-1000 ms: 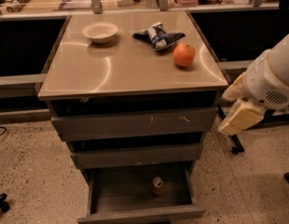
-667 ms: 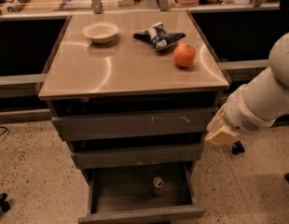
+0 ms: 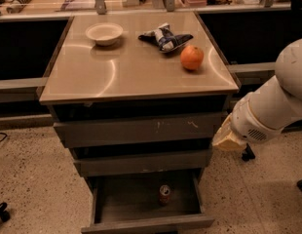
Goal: Pick coke can from bottom drawer and place on counter
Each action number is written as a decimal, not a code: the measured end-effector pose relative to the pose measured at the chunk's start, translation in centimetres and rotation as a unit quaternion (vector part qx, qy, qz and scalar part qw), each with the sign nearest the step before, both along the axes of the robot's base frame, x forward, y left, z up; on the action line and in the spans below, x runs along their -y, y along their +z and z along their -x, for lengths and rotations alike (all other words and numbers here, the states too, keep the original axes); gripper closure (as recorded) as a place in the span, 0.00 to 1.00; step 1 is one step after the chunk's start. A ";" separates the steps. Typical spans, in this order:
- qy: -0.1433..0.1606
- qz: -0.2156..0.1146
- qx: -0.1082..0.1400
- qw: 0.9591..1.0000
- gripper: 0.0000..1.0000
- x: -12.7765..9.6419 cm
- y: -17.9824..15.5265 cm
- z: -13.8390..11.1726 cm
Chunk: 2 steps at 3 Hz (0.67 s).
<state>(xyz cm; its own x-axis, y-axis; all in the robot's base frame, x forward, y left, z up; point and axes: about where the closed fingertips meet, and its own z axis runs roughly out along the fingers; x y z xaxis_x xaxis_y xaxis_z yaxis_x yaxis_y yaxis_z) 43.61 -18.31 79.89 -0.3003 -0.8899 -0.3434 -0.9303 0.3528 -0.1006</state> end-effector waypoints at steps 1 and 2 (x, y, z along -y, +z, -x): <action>-0.001 0.015 -0.001 1.000 1.00 1.9 -4.0 0.0; -0.001 0.019 -0.002 1.000 1.00 4.4 -11.6 0.0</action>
Offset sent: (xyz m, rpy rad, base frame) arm 0.0128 -0.0781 -0.2226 -0.0264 -0.0255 -0.0177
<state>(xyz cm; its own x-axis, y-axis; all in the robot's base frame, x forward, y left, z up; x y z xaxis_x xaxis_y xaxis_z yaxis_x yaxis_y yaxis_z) 43.63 -22.76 68.27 -0.3042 -0.9012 -0.3089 -0.9298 0.3514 -0.1095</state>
